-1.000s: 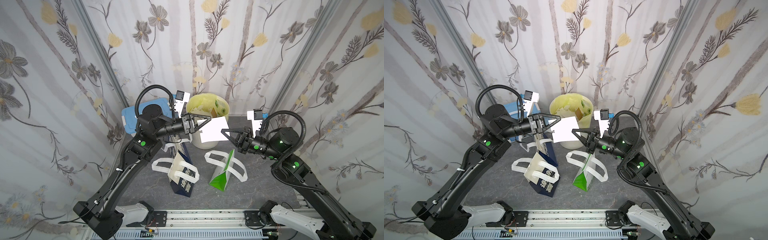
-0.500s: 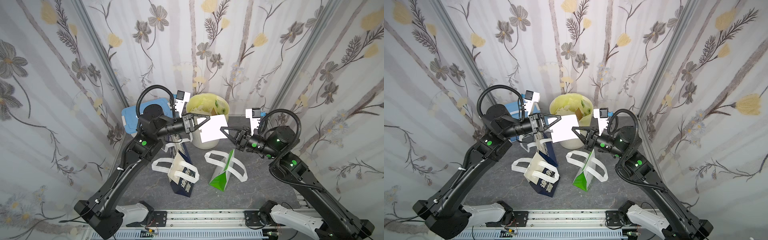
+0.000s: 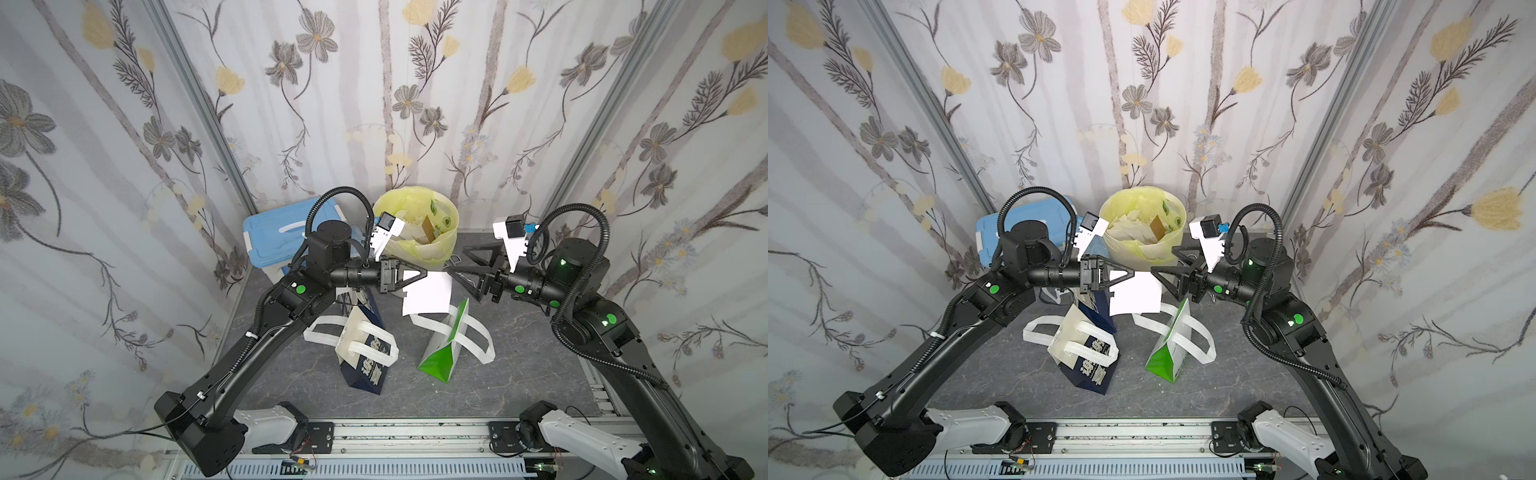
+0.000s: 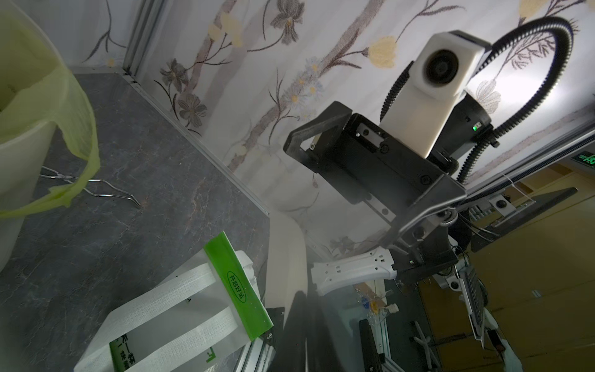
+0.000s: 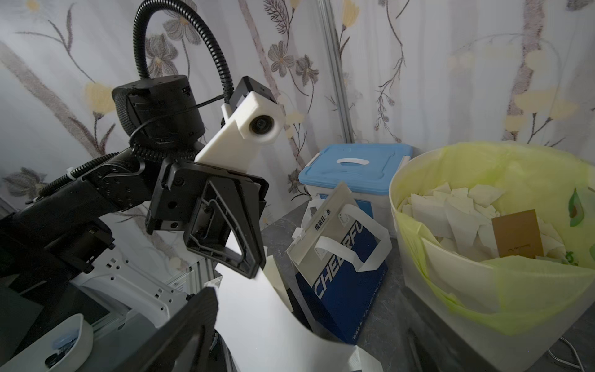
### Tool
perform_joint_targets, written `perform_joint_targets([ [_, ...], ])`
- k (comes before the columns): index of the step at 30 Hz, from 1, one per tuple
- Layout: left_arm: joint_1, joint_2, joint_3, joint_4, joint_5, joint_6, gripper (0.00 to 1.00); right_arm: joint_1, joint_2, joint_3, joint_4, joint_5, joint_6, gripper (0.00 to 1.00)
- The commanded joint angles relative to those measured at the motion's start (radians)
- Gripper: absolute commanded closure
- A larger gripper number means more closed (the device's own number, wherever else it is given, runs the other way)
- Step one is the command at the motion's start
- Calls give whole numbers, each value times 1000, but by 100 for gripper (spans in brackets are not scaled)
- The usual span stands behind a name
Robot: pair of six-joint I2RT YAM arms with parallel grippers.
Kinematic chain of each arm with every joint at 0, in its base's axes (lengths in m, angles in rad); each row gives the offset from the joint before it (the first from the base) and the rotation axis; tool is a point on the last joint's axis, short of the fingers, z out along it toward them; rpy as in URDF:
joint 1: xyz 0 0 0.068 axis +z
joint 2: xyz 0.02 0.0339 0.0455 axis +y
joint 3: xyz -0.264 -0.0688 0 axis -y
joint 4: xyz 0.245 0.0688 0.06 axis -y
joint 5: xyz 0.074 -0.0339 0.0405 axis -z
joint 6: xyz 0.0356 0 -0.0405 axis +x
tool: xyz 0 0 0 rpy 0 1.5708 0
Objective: Shred takeout receipts and throw away
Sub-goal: Shred the takeout receipt.
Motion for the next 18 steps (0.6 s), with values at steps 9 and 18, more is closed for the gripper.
perform_joint_targets([
  [9, -16, 15, 3, 29, 125, 55, 100, 3, 67, 29, -139, -363, -136, 25],
  [18, -16, 18, 6, 35, 122, 50, 100, 13, 62, 13, -137, -367, -125, 64],
])
